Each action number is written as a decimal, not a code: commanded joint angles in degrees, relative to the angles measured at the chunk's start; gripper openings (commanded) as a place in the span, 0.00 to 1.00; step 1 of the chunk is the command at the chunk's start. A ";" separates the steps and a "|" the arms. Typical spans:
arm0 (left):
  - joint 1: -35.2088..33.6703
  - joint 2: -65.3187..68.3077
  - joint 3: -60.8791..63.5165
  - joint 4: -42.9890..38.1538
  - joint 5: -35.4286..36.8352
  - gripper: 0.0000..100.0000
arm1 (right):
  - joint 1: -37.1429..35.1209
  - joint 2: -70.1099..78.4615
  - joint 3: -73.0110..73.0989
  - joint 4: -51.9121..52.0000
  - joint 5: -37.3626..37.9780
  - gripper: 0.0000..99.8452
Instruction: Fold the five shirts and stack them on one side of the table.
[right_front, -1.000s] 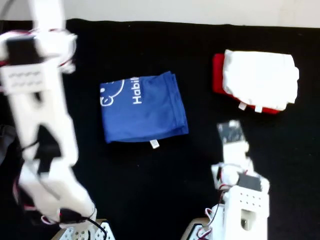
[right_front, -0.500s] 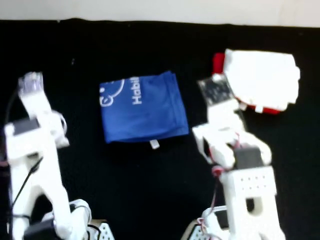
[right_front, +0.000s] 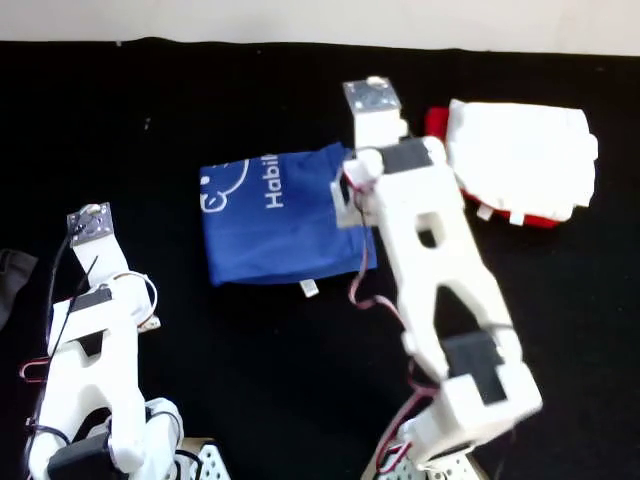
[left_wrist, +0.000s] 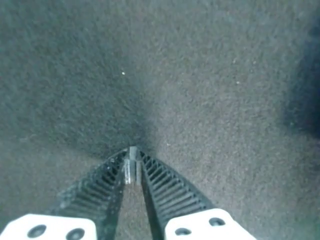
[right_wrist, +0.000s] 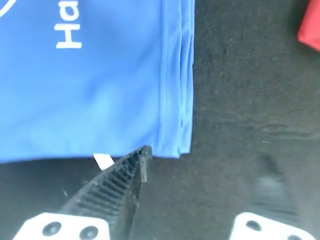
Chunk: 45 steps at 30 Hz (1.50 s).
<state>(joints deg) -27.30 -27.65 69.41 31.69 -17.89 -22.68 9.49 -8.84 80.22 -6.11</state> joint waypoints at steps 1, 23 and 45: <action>0.75 0.48 -0.04 -1.14 -0.09 0.01 | -3.91 8.66 -13.49 3.38 -2.64 0.43; 0.75 0.84 -0.13 -1.85 -0.09 0.01 | -7.52 55.43 -53.41 10.86 -2.73 0.28; 0.75 0.84 -0.13 -1.85 -0.09 0.01 | 6.11 42.95 -70.29 20.97 10.37 0.01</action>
<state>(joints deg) -27.21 -27.30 69.41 30.90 -17.89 -20.04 63.74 -81.19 100.44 2.24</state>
